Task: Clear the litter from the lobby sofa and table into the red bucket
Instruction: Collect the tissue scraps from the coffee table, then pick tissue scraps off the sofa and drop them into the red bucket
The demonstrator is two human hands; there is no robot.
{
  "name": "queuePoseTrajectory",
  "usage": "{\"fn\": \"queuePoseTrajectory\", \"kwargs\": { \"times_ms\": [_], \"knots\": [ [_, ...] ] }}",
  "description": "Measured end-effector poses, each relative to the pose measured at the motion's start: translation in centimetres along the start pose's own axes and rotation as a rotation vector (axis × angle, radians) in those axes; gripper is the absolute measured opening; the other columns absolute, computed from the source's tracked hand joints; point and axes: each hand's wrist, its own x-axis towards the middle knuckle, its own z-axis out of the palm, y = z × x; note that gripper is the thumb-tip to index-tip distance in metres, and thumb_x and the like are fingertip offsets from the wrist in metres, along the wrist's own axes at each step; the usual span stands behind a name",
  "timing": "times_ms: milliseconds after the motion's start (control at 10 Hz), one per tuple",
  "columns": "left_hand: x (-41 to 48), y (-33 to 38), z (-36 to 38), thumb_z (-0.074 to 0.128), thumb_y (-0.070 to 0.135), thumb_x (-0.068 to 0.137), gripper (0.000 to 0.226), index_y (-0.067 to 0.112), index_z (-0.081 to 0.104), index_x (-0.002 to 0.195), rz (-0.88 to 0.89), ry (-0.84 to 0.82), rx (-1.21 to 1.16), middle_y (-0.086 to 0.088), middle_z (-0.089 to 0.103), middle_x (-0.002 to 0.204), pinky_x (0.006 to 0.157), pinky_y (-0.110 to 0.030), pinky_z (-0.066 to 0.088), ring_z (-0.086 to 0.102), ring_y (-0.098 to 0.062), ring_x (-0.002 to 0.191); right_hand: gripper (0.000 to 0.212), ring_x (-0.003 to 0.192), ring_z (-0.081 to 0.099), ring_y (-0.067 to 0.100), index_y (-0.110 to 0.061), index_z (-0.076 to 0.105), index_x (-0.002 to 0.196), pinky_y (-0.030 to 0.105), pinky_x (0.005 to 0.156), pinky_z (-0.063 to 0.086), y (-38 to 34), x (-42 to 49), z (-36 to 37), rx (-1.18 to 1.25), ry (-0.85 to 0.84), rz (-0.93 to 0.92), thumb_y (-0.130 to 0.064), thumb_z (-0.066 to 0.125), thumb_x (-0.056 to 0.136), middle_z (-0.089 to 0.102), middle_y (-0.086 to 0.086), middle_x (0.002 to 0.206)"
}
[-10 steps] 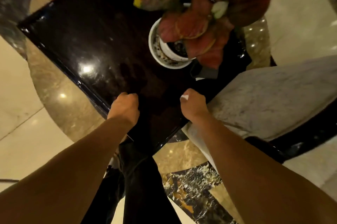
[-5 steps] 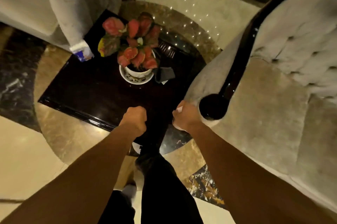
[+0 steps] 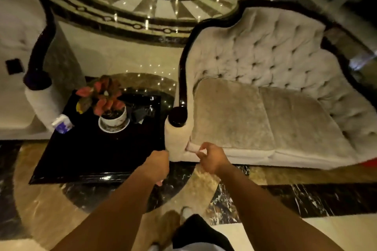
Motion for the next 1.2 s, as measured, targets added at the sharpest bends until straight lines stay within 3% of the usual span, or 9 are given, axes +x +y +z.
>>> {"fn": "queuePoseTrajectory", "kwargs": {
  "times_ms": [100, 200, 300, 400, 500, 700, 800, 1100, 1200],
  "knots": [
    [-2.0, 5.0, 0.2, 0.047, 0.013, 0.094, 0.029, 0.003, 0.055, 0.120, 0.103, -0.057, 0.177, -0.019, 0.060, 0.124, 0.094, -0.040, 0.051, 0.060, -0.034, 0.110, 0.033, 0.090, 0.060, 0.026, -0.010, 0.063, 0.107, 0.027, 0.072, 0.044, 2.5, -1.9, -3.8, -0.012, 0.082, 0.025, -0.039, 0.054, 0.095, 0.067, 0.016, 0.109],
    [-2.0, 9.5, 1.9, 0.048, 0.022, 0.093, 0.036, 0.005, 0.054, 0.125, 0.207, -0.025, 0.164, -0.015, 0.058, 0.125, 0.092, -0.034, 0.048, 0.058, -0.030, 0.112, 0.051, 0.108, 0.060, 0.033, -0.010, 0.065, 0.109, 0.034, 0.088, 0.046, 5.2, -3.9, -7.5, -0.023, 0.171, 0.049, -0.054, 0.045, 0.094, 0.069, 0.016, 0.112],
    [-3.7, 17.2, 5.3, 0.058, 0.026, 0.084, 0.034, 0.009, 0.061, 0.113, 0.312, -0.035, 0.256, -0.010, 0.063, 0.112, 0.078, -0.028, 0.048, 0.061, -0.025, 0.099, 0.051, 0.094, 0.065, 0.033, -0.014, 0.065, 0.079, 0.033, 0.075, 0.046, 11.0, -6.6, -11.8, -0.021, 0.273, 0.050, -0.057, 0.041, 0.093, 0.072, 0.015, 0.093],
    [-5.2, 25.0, 10.2, 0.061, 0.022, 0.077, 0.015, 0.015, 0.061, 0.091, 0.452, -0.066, 0.380, -0.005, 0.063, 0.094, 0.069, -0.026, 0.046, 0.060, -0.022, 0.084, 0.057, 0.076, 0.063, 0.032, -0.019, 0.042, 0.049, 0.031, 0.063, 0.039, 18.1, -9.8, -16.2, -0.047, 0.339, 0.105, -0.055, 0.039, 0.094, 0.058, 0.008, 0.064],
    [-7.5, 34.0, 16.7, 0.054, 0.014, 0.076, 0.009, 0.020, 0.051, 0.071, 0.625, -0.118, 0.479, -0.006, 0.063, 0.088, 0.075, -0.032, 0.050, 0.061, -0.024, 0.085, 0.061, 0.077, 0.063, 0.034, -0.017, 0.038, 0.045, 0.032, 0.063, 0.041, 26.9, -13.8, -21.3, -0.054, 0.414, 0.200, -0.050, 0.037, 0.096, 0.058, 0.012, 0.066],
    [-16.3, 51.6, 32.1, 0.055, 0.007, 0.069, 0.014, 0.020, 0.052, 0.069, 0.932, -0.290, 0.667, -0.009, 0.068, 0.090, 0.070, -0.031, 0.050, 0.064, -0.029, 0.086, 0.058, 0.086, 0.064, 0.037, -0.014, 0.040, 0.047, 0.033, 0.070, 0.046, 45.4, -24.2, -31.2, 0.094, 0.649, 0.513, -0.046, 0.043, 0.095, 0.065, 0.017, 0.075],
    [-20.5, 58.2, 38.9, 0.049, 0.004, 0.070, 0.017, 0.020, 0.046, 0.067, 1.046, -0.376, 0.689, -0.009, 0.064, 0.092, 0.063, -0.027, 0.041, 0.060, -0.029, 0.082, 0.057, 0.075, 0.055, 0.033, -0.013, 0.039, 0.048, 0.031, 0.067, 0.040, 53.9, -29.6, -34.4, 0.137, 0.724, 0.653, -0.042, 0.044, 0.097, 0.059, 0.018, 0.072],
    [-16.5, 73.2, 45.5, 0.050, -0.001, 0.082, 0.016, 0.011, 0.056, 0.090, 1.040, -0.465, 0.790, -0.012, 0.060, 0.098, 0.078, -0.037, 0.057, 0.064, -0.032, 0.085, 0.048, 0.078, 0.066, 0.033, -0.008, 0.065, 0.068, 0.032, 0.074, 0.051, 67.9, -30.2, -42.4, 0.335, 0.765, 0.765, -0.043, 0.047, 0.097, 0.070, 0.015, 0.079],
    [-12.4, 78.3, 46.7, 0.047, -0.006, 0.083, 0.024, 0.011, 0.055, 0.098, 0.998, -0.488, 0.754, -0.017, 0.059, 0.101, 0.063, -0.035, 0.055, 0.065, -0.031, 0.076, 0.051, 0.084, 0.066, 0.033, -0.005, 0.068, 0.078, 0.032, 0.077, 0.050, 71.4, -26.7, -46.0, 0.312, 0.736, 0.778, -0.045, 0.043, 0.098, 0.072, 0.017, 0.088]
  ]
}}
